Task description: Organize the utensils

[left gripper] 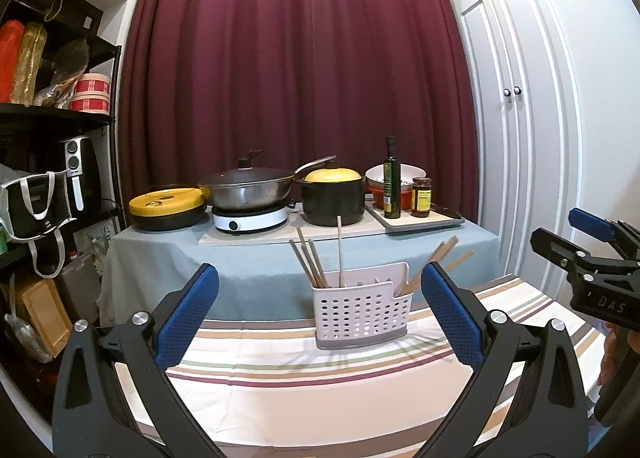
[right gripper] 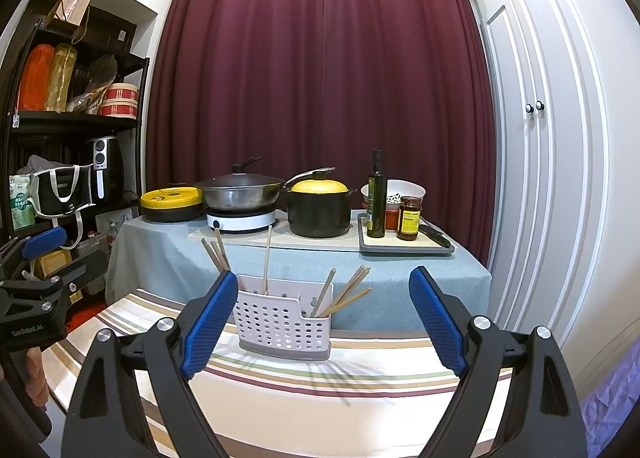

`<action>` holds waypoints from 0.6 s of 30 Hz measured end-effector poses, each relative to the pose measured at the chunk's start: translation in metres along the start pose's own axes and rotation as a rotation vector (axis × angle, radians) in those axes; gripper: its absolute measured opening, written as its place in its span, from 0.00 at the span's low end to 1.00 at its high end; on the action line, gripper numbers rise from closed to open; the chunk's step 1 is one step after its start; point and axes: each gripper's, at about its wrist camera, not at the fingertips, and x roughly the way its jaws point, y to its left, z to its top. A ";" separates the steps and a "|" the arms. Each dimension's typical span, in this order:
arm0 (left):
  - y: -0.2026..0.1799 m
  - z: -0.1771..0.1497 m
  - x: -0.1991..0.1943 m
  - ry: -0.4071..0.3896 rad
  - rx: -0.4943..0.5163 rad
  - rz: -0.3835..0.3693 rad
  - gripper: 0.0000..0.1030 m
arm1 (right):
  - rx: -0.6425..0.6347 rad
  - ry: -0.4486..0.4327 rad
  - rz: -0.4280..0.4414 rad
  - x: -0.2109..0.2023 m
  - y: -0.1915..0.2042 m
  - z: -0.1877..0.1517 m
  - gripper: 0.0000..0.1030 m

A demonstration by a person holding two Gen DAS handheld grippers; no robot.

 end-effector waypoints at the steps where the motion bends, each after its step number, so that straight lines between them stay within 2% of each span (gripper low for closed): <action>1: 0.000 0.000 0.000 0.001 -0.006 0.000 0.96 | 0.000 0.001 0.000 0.001 0.000 -0.001 0.82; 3: 0.000 -0.003 0.002 0.004 -0.006 0.039 0.96 | 0.001 0.001 0.000 0.000 -0.001 -0.001 0.82; 12: 0.005 -0.005 0.008 -0.004 -0.015 0.057 0.96 | 0.002 0.011 -0.004 0.006 -0.003 -0.005 0.82; 18: 0.019 -0.026 0.045 0.103 -0.031 0.087 0.96 | 0.014 0.057 -0.019 0.024 -0.012 -0.019 0.82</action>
